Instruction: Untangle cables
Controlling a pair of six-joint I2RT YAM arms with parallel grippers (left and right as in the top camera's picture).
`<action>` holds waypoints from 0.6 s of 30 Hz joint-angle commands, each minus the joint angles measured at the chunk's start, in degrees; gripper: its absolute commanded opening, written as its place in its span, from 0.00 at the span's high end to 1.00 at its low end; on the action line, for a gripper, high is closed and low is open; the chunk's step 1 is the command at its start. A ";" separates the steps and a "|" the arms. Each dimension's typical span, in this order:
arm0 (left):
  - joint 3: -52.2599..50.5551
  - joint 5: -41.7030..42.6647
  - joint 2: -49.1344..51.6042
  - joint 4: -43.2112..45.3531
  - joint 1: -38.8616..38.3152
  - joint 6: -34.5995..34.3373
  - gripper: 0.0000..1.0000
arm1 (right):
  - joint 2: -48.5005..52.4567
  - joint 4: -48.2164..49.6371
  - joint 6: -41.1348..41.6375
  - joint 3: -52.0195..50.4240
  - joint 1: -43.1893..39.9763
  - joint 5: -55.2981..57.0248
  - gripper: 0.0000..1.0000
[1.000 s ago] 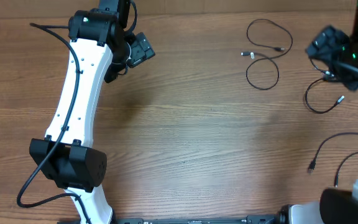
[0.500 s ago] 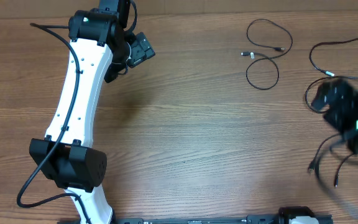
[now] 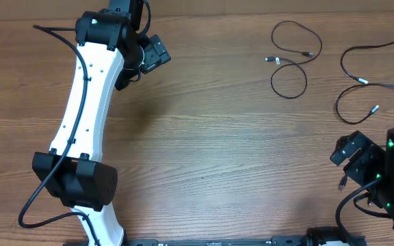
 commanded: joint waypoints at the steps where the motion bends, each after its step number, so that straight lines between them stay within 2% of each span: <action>1: -0.20 -0.57 0.46 0.15 -0.39 -0.17 0.00 | -0.31 -0.09 0.20 0.00 0.46 -0.24 0.00; 9: -0.20 -0.57 0.46 0.15 -0.39 -0.17 0.00 | -0.31 -1.01 0.09 0.00 0.46 2.82 0.00; 14: -0.20 -0.59 0.46 0.15 -0.39 -0.17 0.00 | -0.26 5.88 -5.84 -1.29 0.48 0.98 0.00; 18: -0.20 -0.57 0.46 0.15 -0.39 -0.17 0.00 | -4.00 16.33 -16.92 -9.62 0.46 -3.13 0.00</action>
